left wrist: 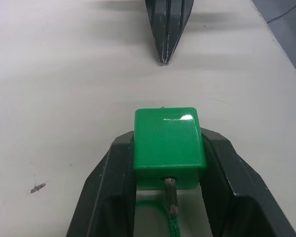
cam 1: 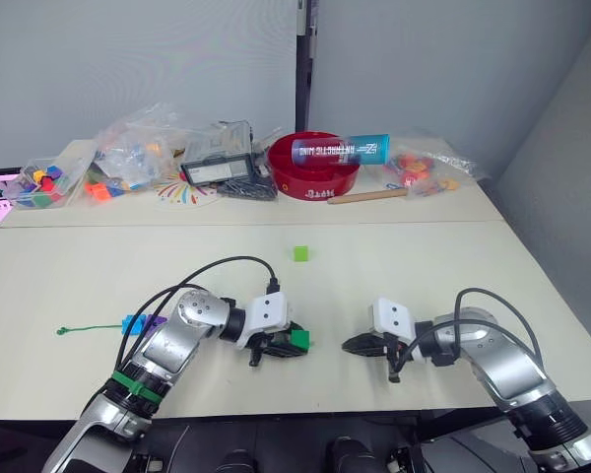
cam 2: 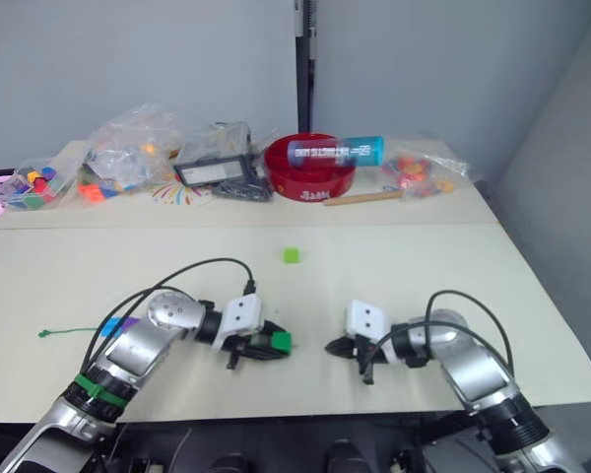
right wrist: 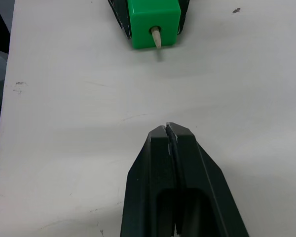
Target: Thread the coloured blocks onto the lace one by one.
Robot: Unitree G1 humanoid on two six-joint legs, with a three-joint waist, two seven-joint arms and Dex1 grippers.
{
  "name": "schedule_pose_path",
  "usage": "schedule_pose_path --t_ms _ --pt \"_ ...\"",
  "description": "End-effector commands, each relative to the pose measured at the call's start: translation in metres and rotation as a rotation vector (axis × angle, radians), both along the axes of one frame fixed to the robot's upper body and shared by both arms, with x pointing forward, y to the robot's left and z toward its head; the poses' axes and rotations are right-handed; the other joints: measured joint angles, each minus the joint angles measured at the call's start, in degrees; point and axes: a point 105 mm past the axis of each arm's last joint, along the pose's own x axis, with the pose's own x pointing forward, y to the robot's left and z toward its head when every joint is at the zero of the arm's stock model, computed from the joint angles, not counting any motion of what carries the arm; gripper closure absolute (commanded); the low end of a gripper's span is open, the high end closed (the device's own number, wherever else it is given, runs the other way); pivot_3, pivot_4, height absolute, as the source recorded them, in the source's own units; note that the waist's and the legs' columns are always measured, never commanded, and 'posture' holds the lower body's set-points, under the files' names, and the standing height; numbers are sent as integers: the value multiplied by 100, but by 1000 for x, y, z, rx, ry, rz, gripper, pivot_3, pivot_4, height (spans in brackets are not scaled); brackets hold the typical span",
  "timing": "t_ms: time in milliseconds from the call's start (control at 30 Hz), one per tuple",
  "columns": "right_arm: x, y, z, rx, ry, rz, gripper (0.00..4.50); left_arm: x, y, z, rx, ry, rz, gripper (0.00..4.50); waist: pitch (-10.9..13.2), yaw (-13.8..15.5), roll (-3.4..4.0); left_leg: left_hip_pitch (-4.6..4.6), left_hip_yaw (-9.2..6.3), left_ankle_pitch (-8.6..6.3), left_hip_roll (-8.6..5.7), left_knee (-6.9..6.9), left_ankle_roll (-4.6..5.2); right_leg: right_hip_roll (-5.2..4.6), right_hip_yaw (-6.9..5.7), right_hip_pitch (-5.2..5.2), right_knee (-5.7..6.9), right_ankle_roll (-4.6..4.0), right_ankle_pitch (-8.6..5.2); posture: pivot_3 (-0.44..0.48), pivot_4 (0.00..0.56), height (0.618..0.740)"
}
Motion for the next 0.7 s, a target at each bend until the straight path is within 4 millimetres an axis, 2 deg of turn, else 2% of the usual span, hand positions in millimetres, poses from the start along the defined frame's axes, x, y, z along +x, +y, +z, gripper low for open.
schedule_pose_path --t_ms 33,67,200,267,467,500,533,667,700 --pt "1 4 10 24 -34 -4 4500 1 0 7 -20 -15 2 3296 0 1 0 0 0 0 0 0 0 0 0 0 0 0 0 0 150 731" --pt "1 9 10 35 -33 -6 4500 1 -3 8 -30 -20 -4 3296 0 1 0 0 -1 0 0 0 0 0 0 0 0 0 0 0 150 731" --pt "-1 23 16 92 -9 -20 3426 -2 -11 9 -46 -11 -21 3296 0 12 0 -2 -1 0 0 0 0 0 0 0 0 0 0 0 150 731" --pt "-2 27 18 97 -10 -16 2589 -2 -11 8 -44 -8 -25 3296 0 13 0 -3 -1 0 -1 1 0 -1 -1 0 0 0 0 0 150 731" --pt "-4 32 14 94 -9 -15 638 -4 -11 7 -35 -9 -45 3296 0 8 0 -2 -1 0 0 1 0 0 -1 0 0 0 0 0 150 731" --pt "-4 33 13 94 -9 -15 278 -5 -11 8 -38 -10 -48 2796 0 8 0 -2 -1 0 0 1 0 0 -1 -1 0 0 0 0 150 731" --pt "-4 34 13 95 -9 -15 266 -5 -11 9 -40 -10 -49 2249 0 9 0 -2 -1 0 0 1 0 0 -1 0 0 0 0 0 150 731" --pt "0 40 13 102 -21 -7 266 -7 -10 9 -24 -22 -62 1006 0 3 0 -2 -1 0 0 1 0 0 -1 -1 0 0 0 0 150 731" --pt "1 41 13 103 -22 -6 266 -6 -9 9 -24 -26 -58 1006 0 4 0 -2 -1 0 0 1 0 0 -1 -1 0 0 0 0 150 731"
